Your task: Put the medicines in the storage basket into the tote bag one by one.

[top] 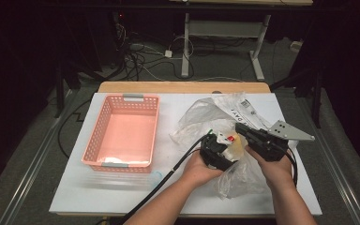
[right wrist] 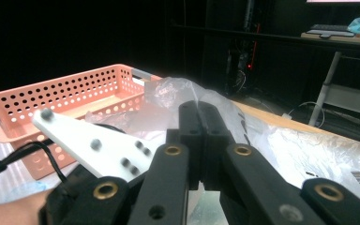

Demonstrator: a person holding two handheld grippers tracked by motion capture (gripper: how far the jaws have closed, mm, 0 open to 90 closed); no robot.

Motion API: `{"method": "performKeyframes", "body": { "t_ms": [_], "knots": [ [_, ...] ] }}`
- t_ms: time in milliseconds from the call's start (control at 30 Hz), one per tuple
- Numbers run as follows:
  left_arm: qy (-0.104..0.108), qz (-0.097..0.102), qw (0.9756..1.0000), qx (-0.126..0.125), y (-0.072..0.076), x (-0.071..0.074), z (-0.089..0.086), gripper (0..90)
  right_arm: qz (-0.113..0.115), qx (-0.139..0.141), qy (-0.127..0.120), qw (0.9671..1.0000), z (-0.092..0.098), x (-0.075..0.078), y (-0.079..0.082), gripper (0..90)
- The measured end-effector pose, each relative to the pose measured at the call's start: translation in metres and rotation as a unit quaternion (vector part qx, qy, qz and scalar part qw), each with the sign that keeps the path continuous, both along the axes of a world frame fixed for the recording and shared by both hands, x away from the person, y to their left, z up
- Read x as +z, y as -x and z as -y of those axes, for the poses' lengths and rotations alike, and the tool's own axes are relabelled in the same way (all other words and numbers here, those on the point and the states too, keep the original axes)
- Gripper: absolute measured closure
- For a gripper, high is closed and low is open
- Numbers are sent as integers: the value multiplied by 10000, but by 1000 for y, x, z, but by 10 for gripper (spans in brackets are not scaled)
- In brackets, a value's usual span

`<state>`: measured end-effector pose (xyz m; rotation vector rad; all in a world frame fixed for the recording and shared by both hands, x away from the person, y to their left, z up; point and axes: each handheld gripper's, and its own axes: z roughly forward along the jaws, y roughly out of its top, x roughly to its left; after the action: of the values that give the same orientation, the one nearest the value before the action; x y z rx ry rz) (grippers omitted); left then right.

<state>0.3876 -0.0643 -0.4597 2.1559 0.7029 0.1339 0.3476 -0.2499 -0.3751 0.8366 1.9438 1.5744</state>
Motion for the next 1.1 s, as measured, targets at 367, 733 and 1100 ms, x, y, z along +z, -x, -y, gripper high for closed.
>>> {"method": "performKeyframes", "body": {
  "t_ms": [367, 733, 1100],
  "knots": [
    [42, 148, 9998, 138, 19, 4, -46, 0, -23, 10, 36, 10000, -3, -1, 1, 900],
    [-505, 136, 9982, 287, 46, -12, -96, 64, -7, 9, 80, 10000, -5, 0, 3, 900],
    [-914, -23, 9957, 136, 46, -24, -93, 73, -29, 0, 108, 9999, -6, -2, 3, 900]
  ]
}}
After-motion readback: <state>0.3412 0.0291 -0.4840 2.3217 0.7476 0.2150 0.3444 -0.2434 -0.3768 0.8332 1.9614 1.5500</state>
